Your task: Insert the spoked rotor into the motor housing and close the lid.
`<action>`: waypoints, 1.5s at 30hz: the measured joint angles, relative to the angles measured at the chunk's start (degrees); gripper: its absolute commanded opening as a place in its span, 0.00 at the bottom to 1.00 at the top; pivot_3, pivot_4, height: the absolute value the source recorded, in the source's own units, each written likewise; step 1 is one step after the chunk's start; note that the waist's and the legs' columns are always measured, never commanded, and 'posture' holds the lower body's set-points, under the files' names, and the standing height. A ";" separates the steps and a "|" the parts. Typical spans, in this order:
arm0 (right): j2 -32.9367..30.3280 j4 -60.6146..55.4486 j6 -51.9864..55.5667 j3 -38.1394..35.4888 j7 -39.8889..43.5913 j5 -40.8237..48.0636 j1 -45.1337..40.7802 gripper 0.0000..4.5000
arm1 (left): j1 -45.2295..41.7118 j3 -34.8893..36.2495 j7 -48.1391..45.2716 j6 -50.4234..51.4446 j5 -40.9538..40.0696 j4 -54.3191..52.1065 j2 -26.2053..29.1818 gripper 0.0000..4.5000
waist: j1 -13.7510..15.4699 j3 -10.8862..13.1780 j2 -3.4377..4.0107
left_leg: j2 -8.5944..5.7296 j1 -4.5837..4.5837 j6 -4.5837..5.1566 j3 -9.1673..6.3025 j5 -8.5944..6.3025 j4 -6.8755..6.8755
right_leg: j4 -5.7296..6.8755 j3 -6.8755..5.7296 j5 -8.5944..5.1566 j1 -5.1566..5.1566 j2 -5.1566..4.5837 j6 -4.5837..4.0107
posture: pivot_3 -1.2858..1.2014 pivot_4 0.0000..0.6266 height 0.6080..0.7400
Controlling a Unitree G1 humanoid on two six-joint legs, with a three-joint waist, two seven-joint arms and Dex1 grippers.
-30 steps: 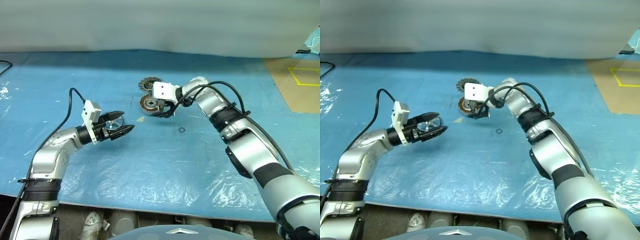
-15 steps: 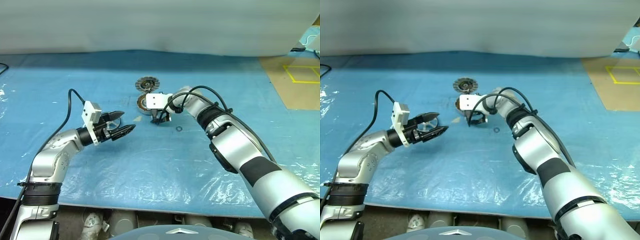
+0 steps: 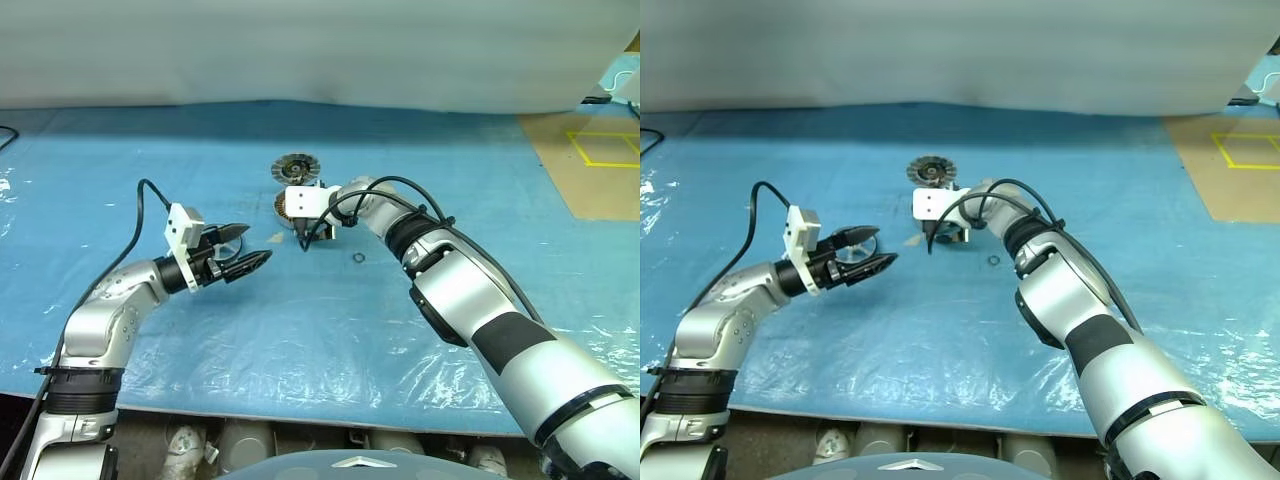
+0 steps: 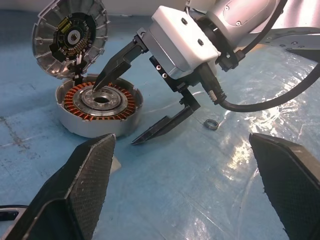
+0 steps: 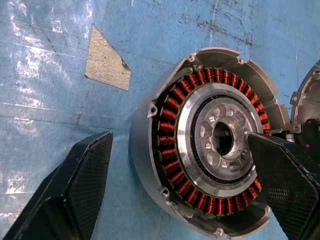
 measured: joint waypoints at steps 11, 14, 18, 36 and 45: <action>0.07 -0.19 -1.31 -0.32 1.11 -0.87 0.08 0.44 | 0.03 -0.15 0.16 -0.03 0.07 -0.37 -0.05 1.00 | -0.02 0.00 0.00 | 0.01 0.03 0.00 0.00 0.00 0.00 | 0.00 0.01 0.00 0.02 0.00 0.00 | 0.52 0.24 1.00; -0.10 -0.50 -0.93 -1.29 2.33 -0.68 0.10 0.44 | -0.52 -0.16 0.14 -0.03 0.06 -0.29 -0.05 1.00 | 0.00 0.00 0.00 | 0.00 0.02 0.00 0.00 0.00 0.00 | -0.01 0.01 0.00 0.01 0.00 0.00 | 0.52 0.24 1.00; -2.56 -4.97 -0.19 -2.49 11.07 0.93 1.27 0.44 | -0.66 -0.18 0.01 -0.03 0.06 -0.12 -0.04 1.00 | 0.06 0.00 0.00 | 0.00 -0.03 0.02 0.00 0.00 -0.02 | -0.03 0.00 0.00 0.01 0.00 0.00 | 0.52 0.24 1.00; -11.94 -74.69 47.97 2.57 24.15 1.80 31.48 0.44 | -1.99 -2.78 -3.59 2.53 0.03 1.33 0.17 1.00 | 0.13 -0.03 -0.11 | -0.05 0.88 -0.03 0.13 -0.02 -0.26 | -0.17 0.30 -0.02 0.65 0.03 0.05 | 0.52 0.24 1.00; -15.16 -77.48 52.35 2.15 28.96 9.83 31.89 0.89 | -3.73 -3.62 -4.50 2.66 0.16 3.34 0.16 1.00 | 0.26 -0.03 -0.11 | -0.06 0.98 -0.02 0.54 -0.01 -0.49 | -0.28 0.64 -0.02 0.53 0.03 0.08 | 0.52 0.24 1.00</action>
